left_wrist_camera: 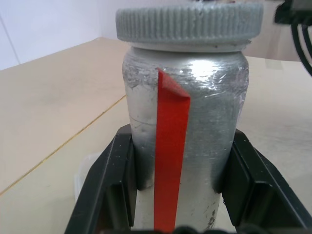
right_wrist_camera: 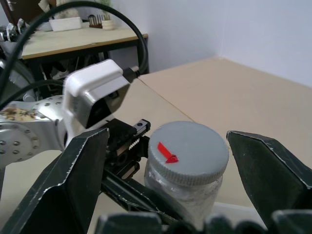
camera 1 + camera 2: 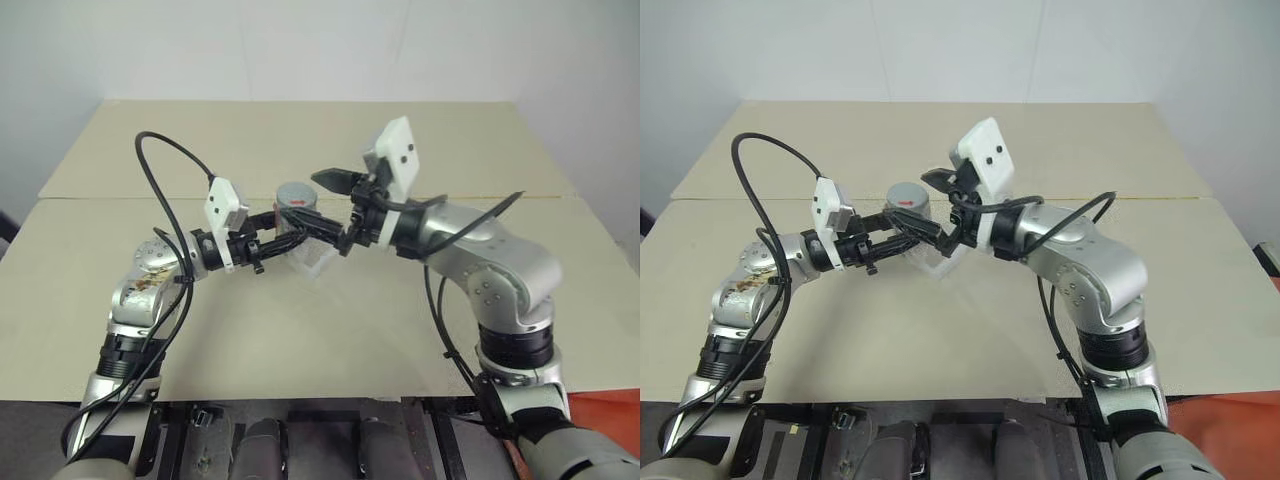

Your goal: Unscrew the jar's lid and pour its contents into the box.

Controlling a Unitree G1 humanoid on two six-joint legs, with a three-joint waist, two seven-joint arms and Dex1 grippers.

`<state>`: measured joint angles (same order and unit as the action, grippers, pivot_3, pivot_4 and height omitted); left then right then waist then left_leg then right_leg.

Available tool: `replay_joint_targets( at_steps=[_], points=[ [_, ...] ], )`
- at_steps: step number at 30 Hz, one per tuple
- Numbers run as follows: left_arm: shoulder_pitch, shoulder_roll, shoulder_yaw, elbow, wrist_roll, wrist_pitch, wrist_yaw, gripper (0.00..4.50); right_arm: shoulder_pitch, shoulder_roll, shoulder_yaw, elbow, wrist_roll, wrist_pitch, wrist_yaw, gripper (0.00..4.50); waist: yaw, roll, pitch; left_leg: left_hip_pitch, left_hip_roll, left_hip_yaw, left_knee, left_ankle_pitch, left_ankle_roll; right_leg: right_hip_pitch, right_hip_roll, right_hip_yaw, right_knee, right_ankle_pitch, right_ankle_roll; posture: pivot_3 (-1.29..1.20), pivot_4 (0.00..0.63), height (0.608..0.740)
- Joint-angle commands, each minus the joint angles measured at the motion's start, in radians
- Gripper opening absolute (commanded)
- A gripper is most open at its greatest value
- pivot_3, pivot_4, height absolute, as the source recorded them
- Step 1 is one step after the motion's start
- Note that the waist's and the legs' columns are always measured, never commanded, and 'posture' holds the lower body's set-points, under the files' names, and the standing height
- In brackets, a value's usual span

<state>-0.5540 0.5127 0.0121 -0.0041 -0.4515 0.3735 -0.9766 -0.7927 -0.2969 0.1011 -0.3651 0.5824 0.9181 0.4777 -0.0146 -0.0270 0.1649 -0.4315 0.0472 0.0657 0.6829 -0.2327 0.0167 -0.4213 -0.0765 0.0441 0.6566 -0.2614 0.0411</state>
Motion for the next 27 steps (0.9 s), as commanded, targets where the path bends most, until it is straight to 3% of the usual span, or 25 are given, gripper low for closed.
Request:
replay_joint_targets(
  at_steps=[1,15,18,21,27],
  points=[
    [-0.022,0.003,0.007,-0.024,-0.005,-0.024,-0.011,1.92,-0.047,0.025,-0.002,0.021,-0.019,-0.034,-0.013,4.48,0.001,0.0,0.0,0.0,0.0,0.0,0.0,0.0,0.0,0.0,0.0,0.0,0.0,0.0,0.0,0.0,0.15,0.74],
    [-0.005,0.005,0.014,-0.045,-0.005,-0.024,-0.005,1.92,-0.069,0.06,-0.001,0.088,-0.044,-0.043,0.009,4.48,0.0,0.0,0.0,0.0,0.0,0.001,0.0,0.0,0.0,0.0,0.0,0.0,0.001,0.0,0.0,0.0,0.15,0.74],
    [-0.004,0.004,0.014,-0.046,-0.004,-0.024,-0.003,1.92,-0.07,0.062,-0.004,0.091,-0.041,-0.041,0.014,3.91,0.0,0.0,0.0,0.0,0.0,0.001,0.0,0.0,0.0,0.0,0.0,0.0,0.0,0.0,0.0,0.0,0.15,0.74],
    [-0.001,0.005,0.016,-0.046,-0.005,-0.025,-0.003,1.92,-0.07,0.063,-0.008,0.091,-0.036,-0.033,0.018,2.9,0.0,0.0,0.0,0.0,0.0,0.001,0.0,0.0,0.0,0.0,0.0,0.0,0.001,0.0,0.0,0.0,0.15,0.74],
    [0.001,0.005,0.017,-0.044,-0.005,-0.027,0.0,1.92,-0.066,0.062,-0.011,0.084,-0.03,-0.022,0.028,2.78,0.0,0.0,0.0,0.0,0.0,0.001,0.0,0.0,0.0,0.0,0.0,0.0,0.001,0.0,0.0,0.0,0.15,0.74]
  ],
)
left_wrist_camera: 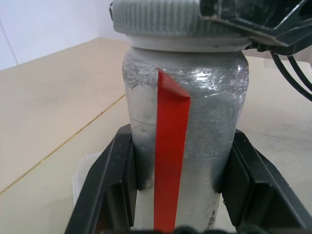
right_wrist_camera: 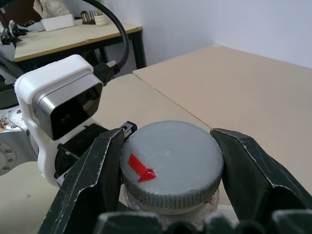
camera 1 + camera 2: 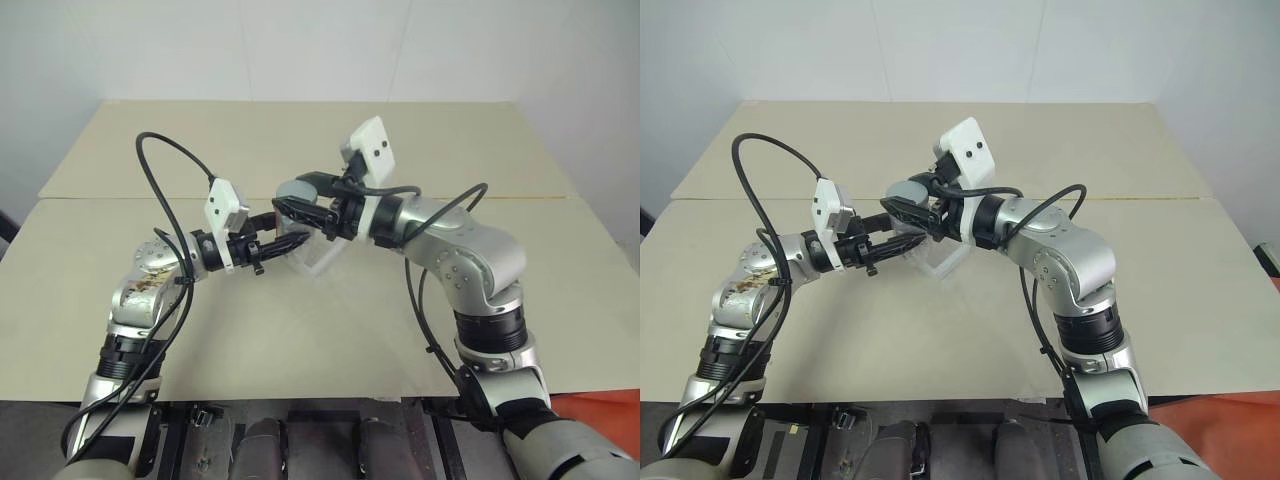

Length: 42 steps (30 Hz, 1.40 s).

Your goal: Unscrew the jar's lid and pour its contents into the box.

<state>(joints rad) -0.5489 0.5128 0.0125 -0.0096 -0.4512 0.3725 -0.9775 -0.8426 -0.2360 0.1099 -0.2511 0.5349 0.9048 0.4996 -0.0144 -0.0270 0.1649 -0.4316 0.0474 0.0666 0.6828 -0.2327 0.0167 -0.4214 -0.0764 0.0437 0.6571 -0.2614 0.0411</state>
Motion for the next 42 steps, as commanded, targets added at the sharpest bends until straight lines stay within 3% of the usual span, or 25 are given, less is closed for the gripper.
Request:
replay_joint_targets(
  at_steps=[1,9,15,21,29,34,40,42],
  points=[
    [-0.004,0.006,0.017,-0.035,-0.004,-0.027,0.0,1.92,-0.018,0.002,-0.021,-0.031,0.019,-0.008,0.007,2.78,0.0,0.0,0.0,0.0,0.0,0.0,0.0,0.0,0.0,0.0,0.0,0.0,0.0,0.0,0.0,0.0,0.15,0.74],
    [0.023,0.029,0.032,0.01,0.012,-0.032,0.004,1.92,-0.057,-0.01,-0.066,-0.04,0.024,-0.02,-0.004,2.78,-0.001,0.0,0.0,0.0,0.0,0.0,0.0,0.0,0.0,0.0,0.0,0.0,0.0,0.0,0.0,0.0,0.15,0.74],
    [0.036,0.061,0.066,0.012,0.001,-0.03,0.0,1.92,-0.063,-0.089,-0.123,0.007,-0.03,-0.071,-0.02,2.78,0.002,0.0,0.0,0.0,0.0,0.0,0.0,0.0,0.0,0.0,0.0,0.0,0.0,0.0,0.0,0.0,0.15,0.74],
    [0.033,0.092,0.128,-0.001,-0.013,-0.029,0.016,1.92,0.076,-0.192,-0.134,0.103,-0.178,-0.126,-0.106,2.78,0.003,0.0,0.0,0.0,0.0,0.003,0.0,0.0,0.0,0.0,0.0,0.0,-0.001,0.0,0.0,0.0,0.15,0.74],
    [0.037,0.089,0.15,-0.017,-0.025,-0.02,0.031,1.92,0.18,-0.149,-0.112,0.211,-0.31,-0.132,-0.236,2.78,-0.013,0.0,0.0,0.0,0.0,0.004,-0.001,0.0,0.0,-0.001,0.0,0.001,-0.001,0.0,0.0,0.0,0.15,0.74],
    [0.011,0.046,0.114,-0.033,-0.039,-0.01,0.036,1.92,0.175,-0.134,-0.071,0.357,-0.387,-0.201,-0.242,4.37,-0.007,0.0,0.0,0.0,0.0,0.004,0.0,0.0,0.0,0.0,0.0,0.001,-0.001,0.0,0.0,0.0,0.15,0.74],
    [0.007,0.056,0.111,-0.024,-0.031,-0.02,0.02,1.92,0.202,-0.155,-0.083,0.302,-0.366,-0.163,-0.179,4.46,-0.003,0.0,0.0,0.0,0.0,0.004,-0.001,0.0,0.0,-0.001,0.0,0.001,-0.001,0.0,0.0,0.0,0.15,0.74],
    [-0.008,0.076,0.107,-0.005,-0.008,-0.038,0.01,1.92,0.217,-0.209,-0.081,0.228,-0.341,-0.134,-0.105,4.46,-0.002,0.0,0.0,0.0,0.0,0.004,-0.001,0.0,0.0,-0.001,0.0,0.001,-0.001,0.0,0.0,0.0,0.15,0.74]
  ],
)
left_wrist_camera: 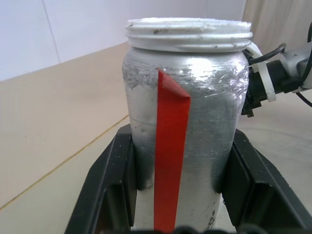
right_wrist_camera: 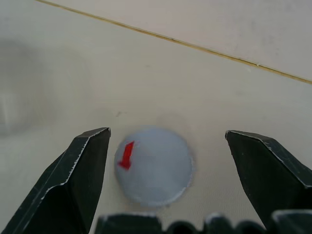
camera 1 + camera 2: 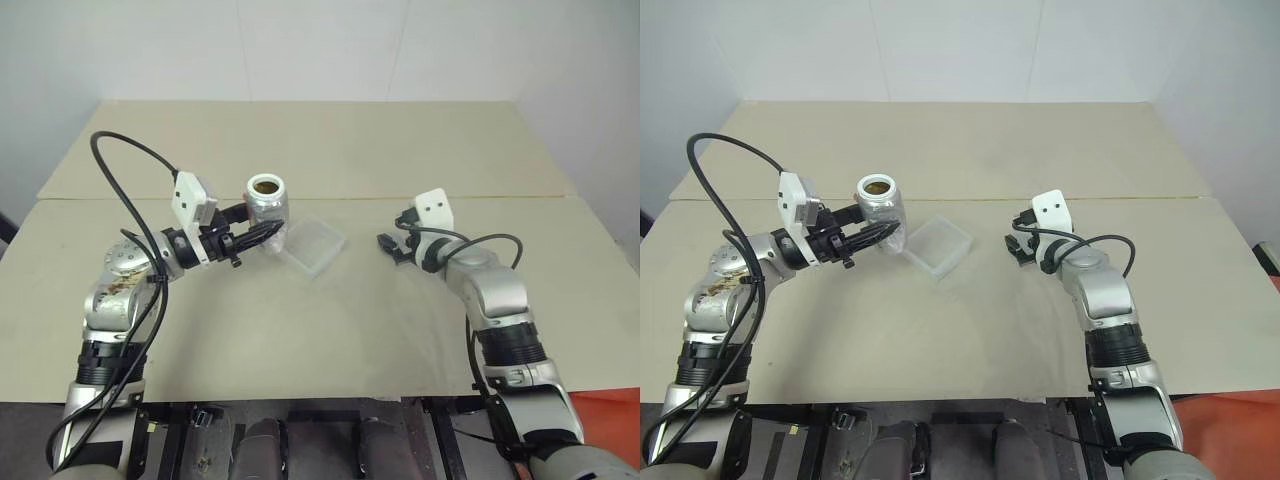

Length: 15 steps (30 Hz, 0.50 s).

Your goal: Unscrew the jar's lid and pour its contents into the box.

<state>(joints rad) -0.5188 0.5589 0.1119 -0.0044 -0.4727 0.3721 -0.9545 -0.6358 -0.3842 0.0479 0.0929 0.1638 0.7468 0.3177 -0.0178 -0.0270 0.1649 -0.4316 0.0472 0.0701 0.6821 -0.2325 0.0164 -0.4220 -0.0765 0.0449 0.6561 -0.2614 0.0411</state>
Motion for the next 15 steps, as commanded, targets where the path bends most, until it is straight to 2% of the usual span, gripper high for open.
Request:
replay_joint_targets(
  at_steps=[1,6,12,15],
  points=[
    [-0.047,0.043,0.003,0.003,0.03,-0.052,-0.02,1.92,0.018,-0.092,-0.022,-0.164,0.054,0.044,0.123,4.46,0.004,0.0,0.0,0.0,0.0,0.0,0.0,0.0,0.0,0.0,0.0,0.0,0.0,0.0,0.0,0.0,0.15,0.74],
    [-0.127,0.089,-0.032,0.12,0.123,-0.161,-0.047,1.92,0.045,-0.262,-0.046,-0.363,0.212,0.116,0.372,4.46,0.006,0.0,0.0,0.0,0.0,0.0,0.0,0.0,0.0,0.001,0.0,-0.001,-0.003,0.0,0.0,0.0,0.15,0.74],
    [-0.241,0.075,-0.065,0.283,0.209,-0.315,-0.055,1.92,0.041,-0.375,-0.11,-0.438,0.371,0.137,0.553,4.46,0.007,0.0,0.0,0.0,0.0,-0.001,0.0,0.0,0.0,0.002,0.0,-0.002,-0.006,0.0,0.0,0.0,0.15,0.74],
    [-0.31,0.068,-0.138,0.411,0.397,-0.562,0.051,1.92,0.029,-0.412,-0.122,-0.451,0.424,0.139,0.611,4.46,0.009,0.0,0.0,0.0,0.0,-0.001,0.0,0.0,0.0,0.002,0.0,-0.002,-0.006,0.0,0.0,0.0,0.15,0.74]
  ],
)
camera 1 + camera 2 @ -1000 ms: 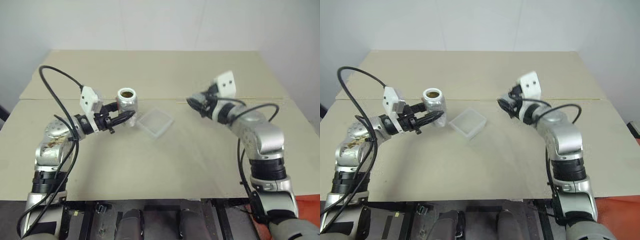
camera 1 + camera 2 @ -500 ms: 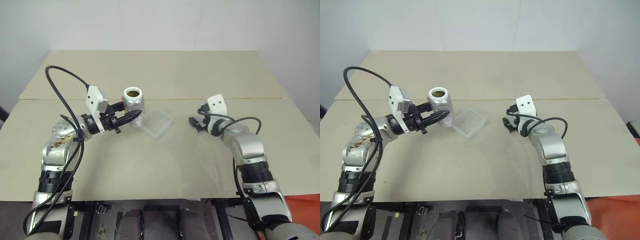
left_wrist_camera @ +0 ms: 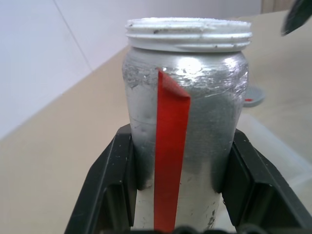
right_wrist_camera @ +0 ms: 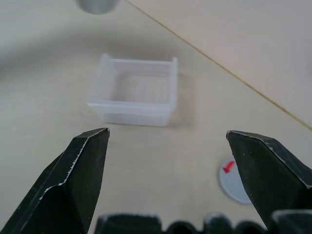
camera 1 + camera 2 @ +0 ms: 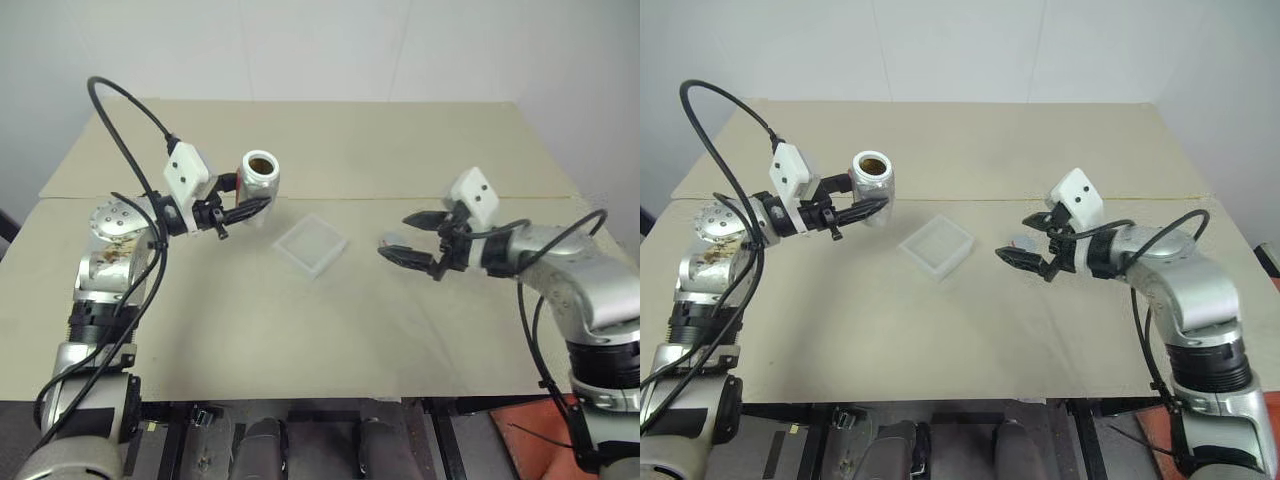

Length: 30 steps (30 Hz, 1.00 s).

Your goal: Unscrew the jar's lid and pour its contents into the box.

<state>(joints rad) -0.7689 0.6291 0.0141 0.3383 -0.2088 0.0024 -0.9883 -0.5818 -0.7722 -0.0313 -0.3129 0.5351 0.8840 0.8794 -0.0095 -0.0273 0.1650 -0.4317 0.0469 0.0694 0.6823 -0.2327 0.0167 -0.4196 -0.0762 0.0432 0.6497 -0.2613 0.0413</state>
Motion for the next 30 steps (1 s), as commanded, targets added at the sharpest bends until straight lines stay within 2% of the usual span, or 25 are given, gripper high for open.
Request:
replay_joint_targets(
  at_steps=[1,4,6,8,11,14,18,20,23,30],
  points=[
    [-0.087,0.002,-0.071,0.12,0.211,-0.287,0.136,1.92,-0.03,-0.03,-0.041,-0.046,0.061,0.001,0.055,4.46,0.004,0.0,0.0,0.0,0.0,0.0,0.0,0.0,0.0,0.0,0.0,0.0,0.0,0.0,0.0,0.0,0.15,0.74],
    [-0.192,0.033,-0.186,0.299,0.461,-0.601,0.306,1.92,-0.048,-0.041,-0.024,-0.042,0.068,-0.014,0.074,4.46,0.008,0.0,0.0,0.0,-0.001,0.0,0.001,0.0,0.0,0.0,0.0,0.0,0.0,0.001,0.0,0.0,0.15,0.74],
    [-0.286,0.039,-0.264,0.408,0.62,-0.73,0.455,1.92,-0.06,-0.048,-0.012,-0.036,0.062,-0.029,0.088,4.46,0.013,0.0,0.0,0.0,-0.001,0.0,0.001,0.0,0.0,0.0,0.0,0.0,-0.001,0.001,0.0,0.0,0.15,0.74],
    [-0.403,0.063,-0.391,0.49,0.862,-0.84,0.666,1.92,-0.077,-0.055,0.001,-0.026,0.054,-0.044,0.106,4.46,0.02,-0.001,0.0,-0.001,-0.001,0.0,0.001,0.0,0.0,-0.001,0.0,0.0,-0.001,0.001,0.0,0.0,0.15,0.74],
    [-0.561,0.096,-0.63,0.56,1.241,-0.866,1.017,1.92,-0.104,-0.064,0.022,-0.006,0.039,-0.063,0.125,4.46,0.025,-0.001,0.001,-0.005,-0.001,0.0,0.001,0.0,0.0,-0.003,0.0,-0.001,-0.001,0.002,0.001,0.0,0.15,0.74],
    [-0.65,0.069,-0.816,0.607,1.487,-0.782,1.27,1.92,-0.119,-0.061,0.028,0.001,0.037,-0.066,0.13,4.46,0.026,-0.001,0.0,-0.006,-0.002,0.001,0.002,0.0,0.001,-0.003,-0.001,-0.001,-0.002,0.002,0.002,0.0,0.15,0.74],
    [-0.668,0.007,-0.966,0.6,1.66,-0.676,1.413,1.92,-0.135,-0.057,0.029,-0.004,0.048,-0.038,0.116,4.46,0.026,-0.001,0.0,-0.006,-0.002,0.001,0.002,-0.001,0.001,-0.004,-0.001,-0.001,-0.001,0.002,0.002,0.0,0.15,0.74],
    [-0.662,-0.038,-1.006,0.617,1.697,-0.623,1.47,1.92,-0.14,-0.061,0.025,-0.01,0.056,-0.025,0.113,4.46,0.026,-0.001,0.001,-0.008,-0.002,0.001,0.002,0.0,0.001,-0.005,-0.001,-0.001,-0.001,0.002,0.002,0.0,0.15,0.74],
    [-0.656,-0.09,-1.026,0.657,1.709,-0.554,1.519,1.92,-0.139,-0.066,0.011,-0.026,0.068,-0.002,0.101,4.46,0.029,-0.001,0.001,-0.009,-0.002,0.001,0.002,0.0,0.001,-0.005,-0.001,-0.002,0.0,0.002,0.002,0.0,0.15,0.74],
    [-0.672,-0.079,-1.057,0.688,1.71,-0.545,1.558,1.92,-0.135,-0.069,-0.005,-0.046,0.095,0.021,0.073,4.46,0.022,-0.001,0.001,-0.009,-0.001,0.0,0.002,0.0,0.001,-0.006,-0.001,-0.001,0.0,0.002,0.002,0.0,0.15,0.74]
  ],
)
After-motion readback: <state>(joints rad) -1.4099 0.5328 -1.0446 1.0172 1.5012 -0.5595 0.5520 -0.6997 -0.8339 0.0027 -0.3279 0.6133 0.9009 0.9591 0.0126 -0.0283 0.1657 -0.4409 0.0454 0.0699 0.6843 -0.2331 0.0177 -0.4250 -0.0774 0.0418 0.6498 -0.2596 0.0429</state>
